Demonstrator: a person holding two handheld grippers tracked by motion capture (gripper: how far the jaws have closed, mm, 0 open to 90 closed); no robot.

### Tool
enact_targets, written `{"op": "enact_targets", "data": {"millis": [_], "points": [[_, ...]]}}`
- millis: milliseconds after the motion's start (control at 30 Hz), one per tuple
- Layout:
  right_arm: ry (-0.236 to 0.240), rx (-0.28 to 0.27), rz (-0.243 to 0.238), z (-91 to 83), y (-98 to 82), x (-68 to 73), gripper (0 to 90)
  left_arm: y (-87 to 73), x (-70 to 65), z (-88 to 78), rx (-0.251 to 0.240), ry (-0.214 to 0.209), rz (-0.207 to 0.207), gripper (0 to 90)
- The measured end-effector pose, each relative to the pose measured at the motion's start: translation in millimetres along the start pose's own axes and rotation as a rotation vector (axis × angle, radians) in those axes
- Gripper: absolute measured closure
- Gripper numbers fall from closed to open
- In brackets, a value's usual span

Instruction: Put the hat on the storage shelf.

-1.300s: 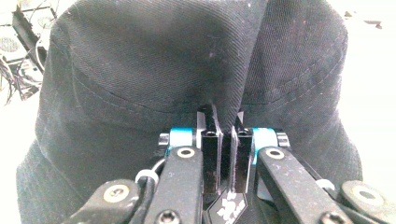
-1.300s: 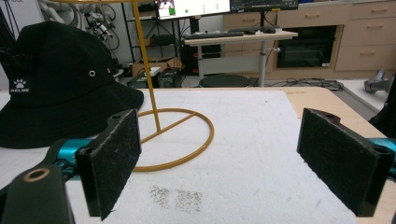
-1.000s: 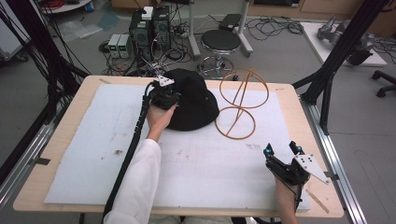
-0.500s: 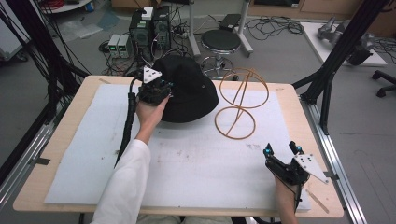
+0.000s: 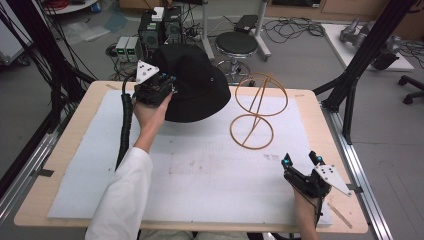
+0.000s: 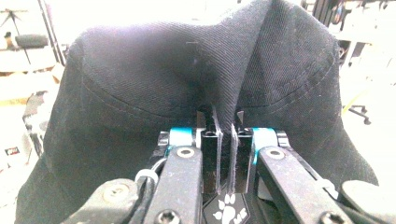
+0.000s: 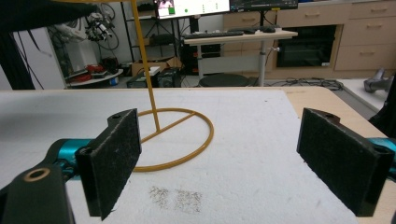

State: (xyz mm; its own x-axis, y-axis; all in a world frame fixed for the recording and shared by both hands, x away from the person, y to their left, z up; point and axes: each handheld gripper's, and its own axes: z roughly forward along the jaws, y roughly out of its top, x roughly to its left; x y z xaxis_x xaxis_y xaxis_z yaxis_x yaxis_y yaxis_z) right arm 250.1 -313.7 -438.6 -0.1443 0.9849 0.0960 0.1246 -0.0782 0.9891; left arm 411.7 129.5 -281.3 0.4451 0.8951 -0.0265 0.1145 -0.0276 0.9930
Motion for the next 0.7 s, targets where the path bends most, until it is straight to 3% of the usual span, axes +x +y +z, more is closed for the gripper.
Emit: {"op": "enact_targets", "data": {"millis": [400, 700], "points": [[0.010, -0.001, -0.008, 1.0, 0.1, 1.4, 13.0, 29.4, -9.6, -14.7, -0.136, -0.021, 0.010, 86.0], [0.011, -0.005, -0.005, 0.4, 0.4, 1.1, 13.0, 43.2, -21.9, -12.1, -0.230, -0.115, -0.037, 86.0]]}}
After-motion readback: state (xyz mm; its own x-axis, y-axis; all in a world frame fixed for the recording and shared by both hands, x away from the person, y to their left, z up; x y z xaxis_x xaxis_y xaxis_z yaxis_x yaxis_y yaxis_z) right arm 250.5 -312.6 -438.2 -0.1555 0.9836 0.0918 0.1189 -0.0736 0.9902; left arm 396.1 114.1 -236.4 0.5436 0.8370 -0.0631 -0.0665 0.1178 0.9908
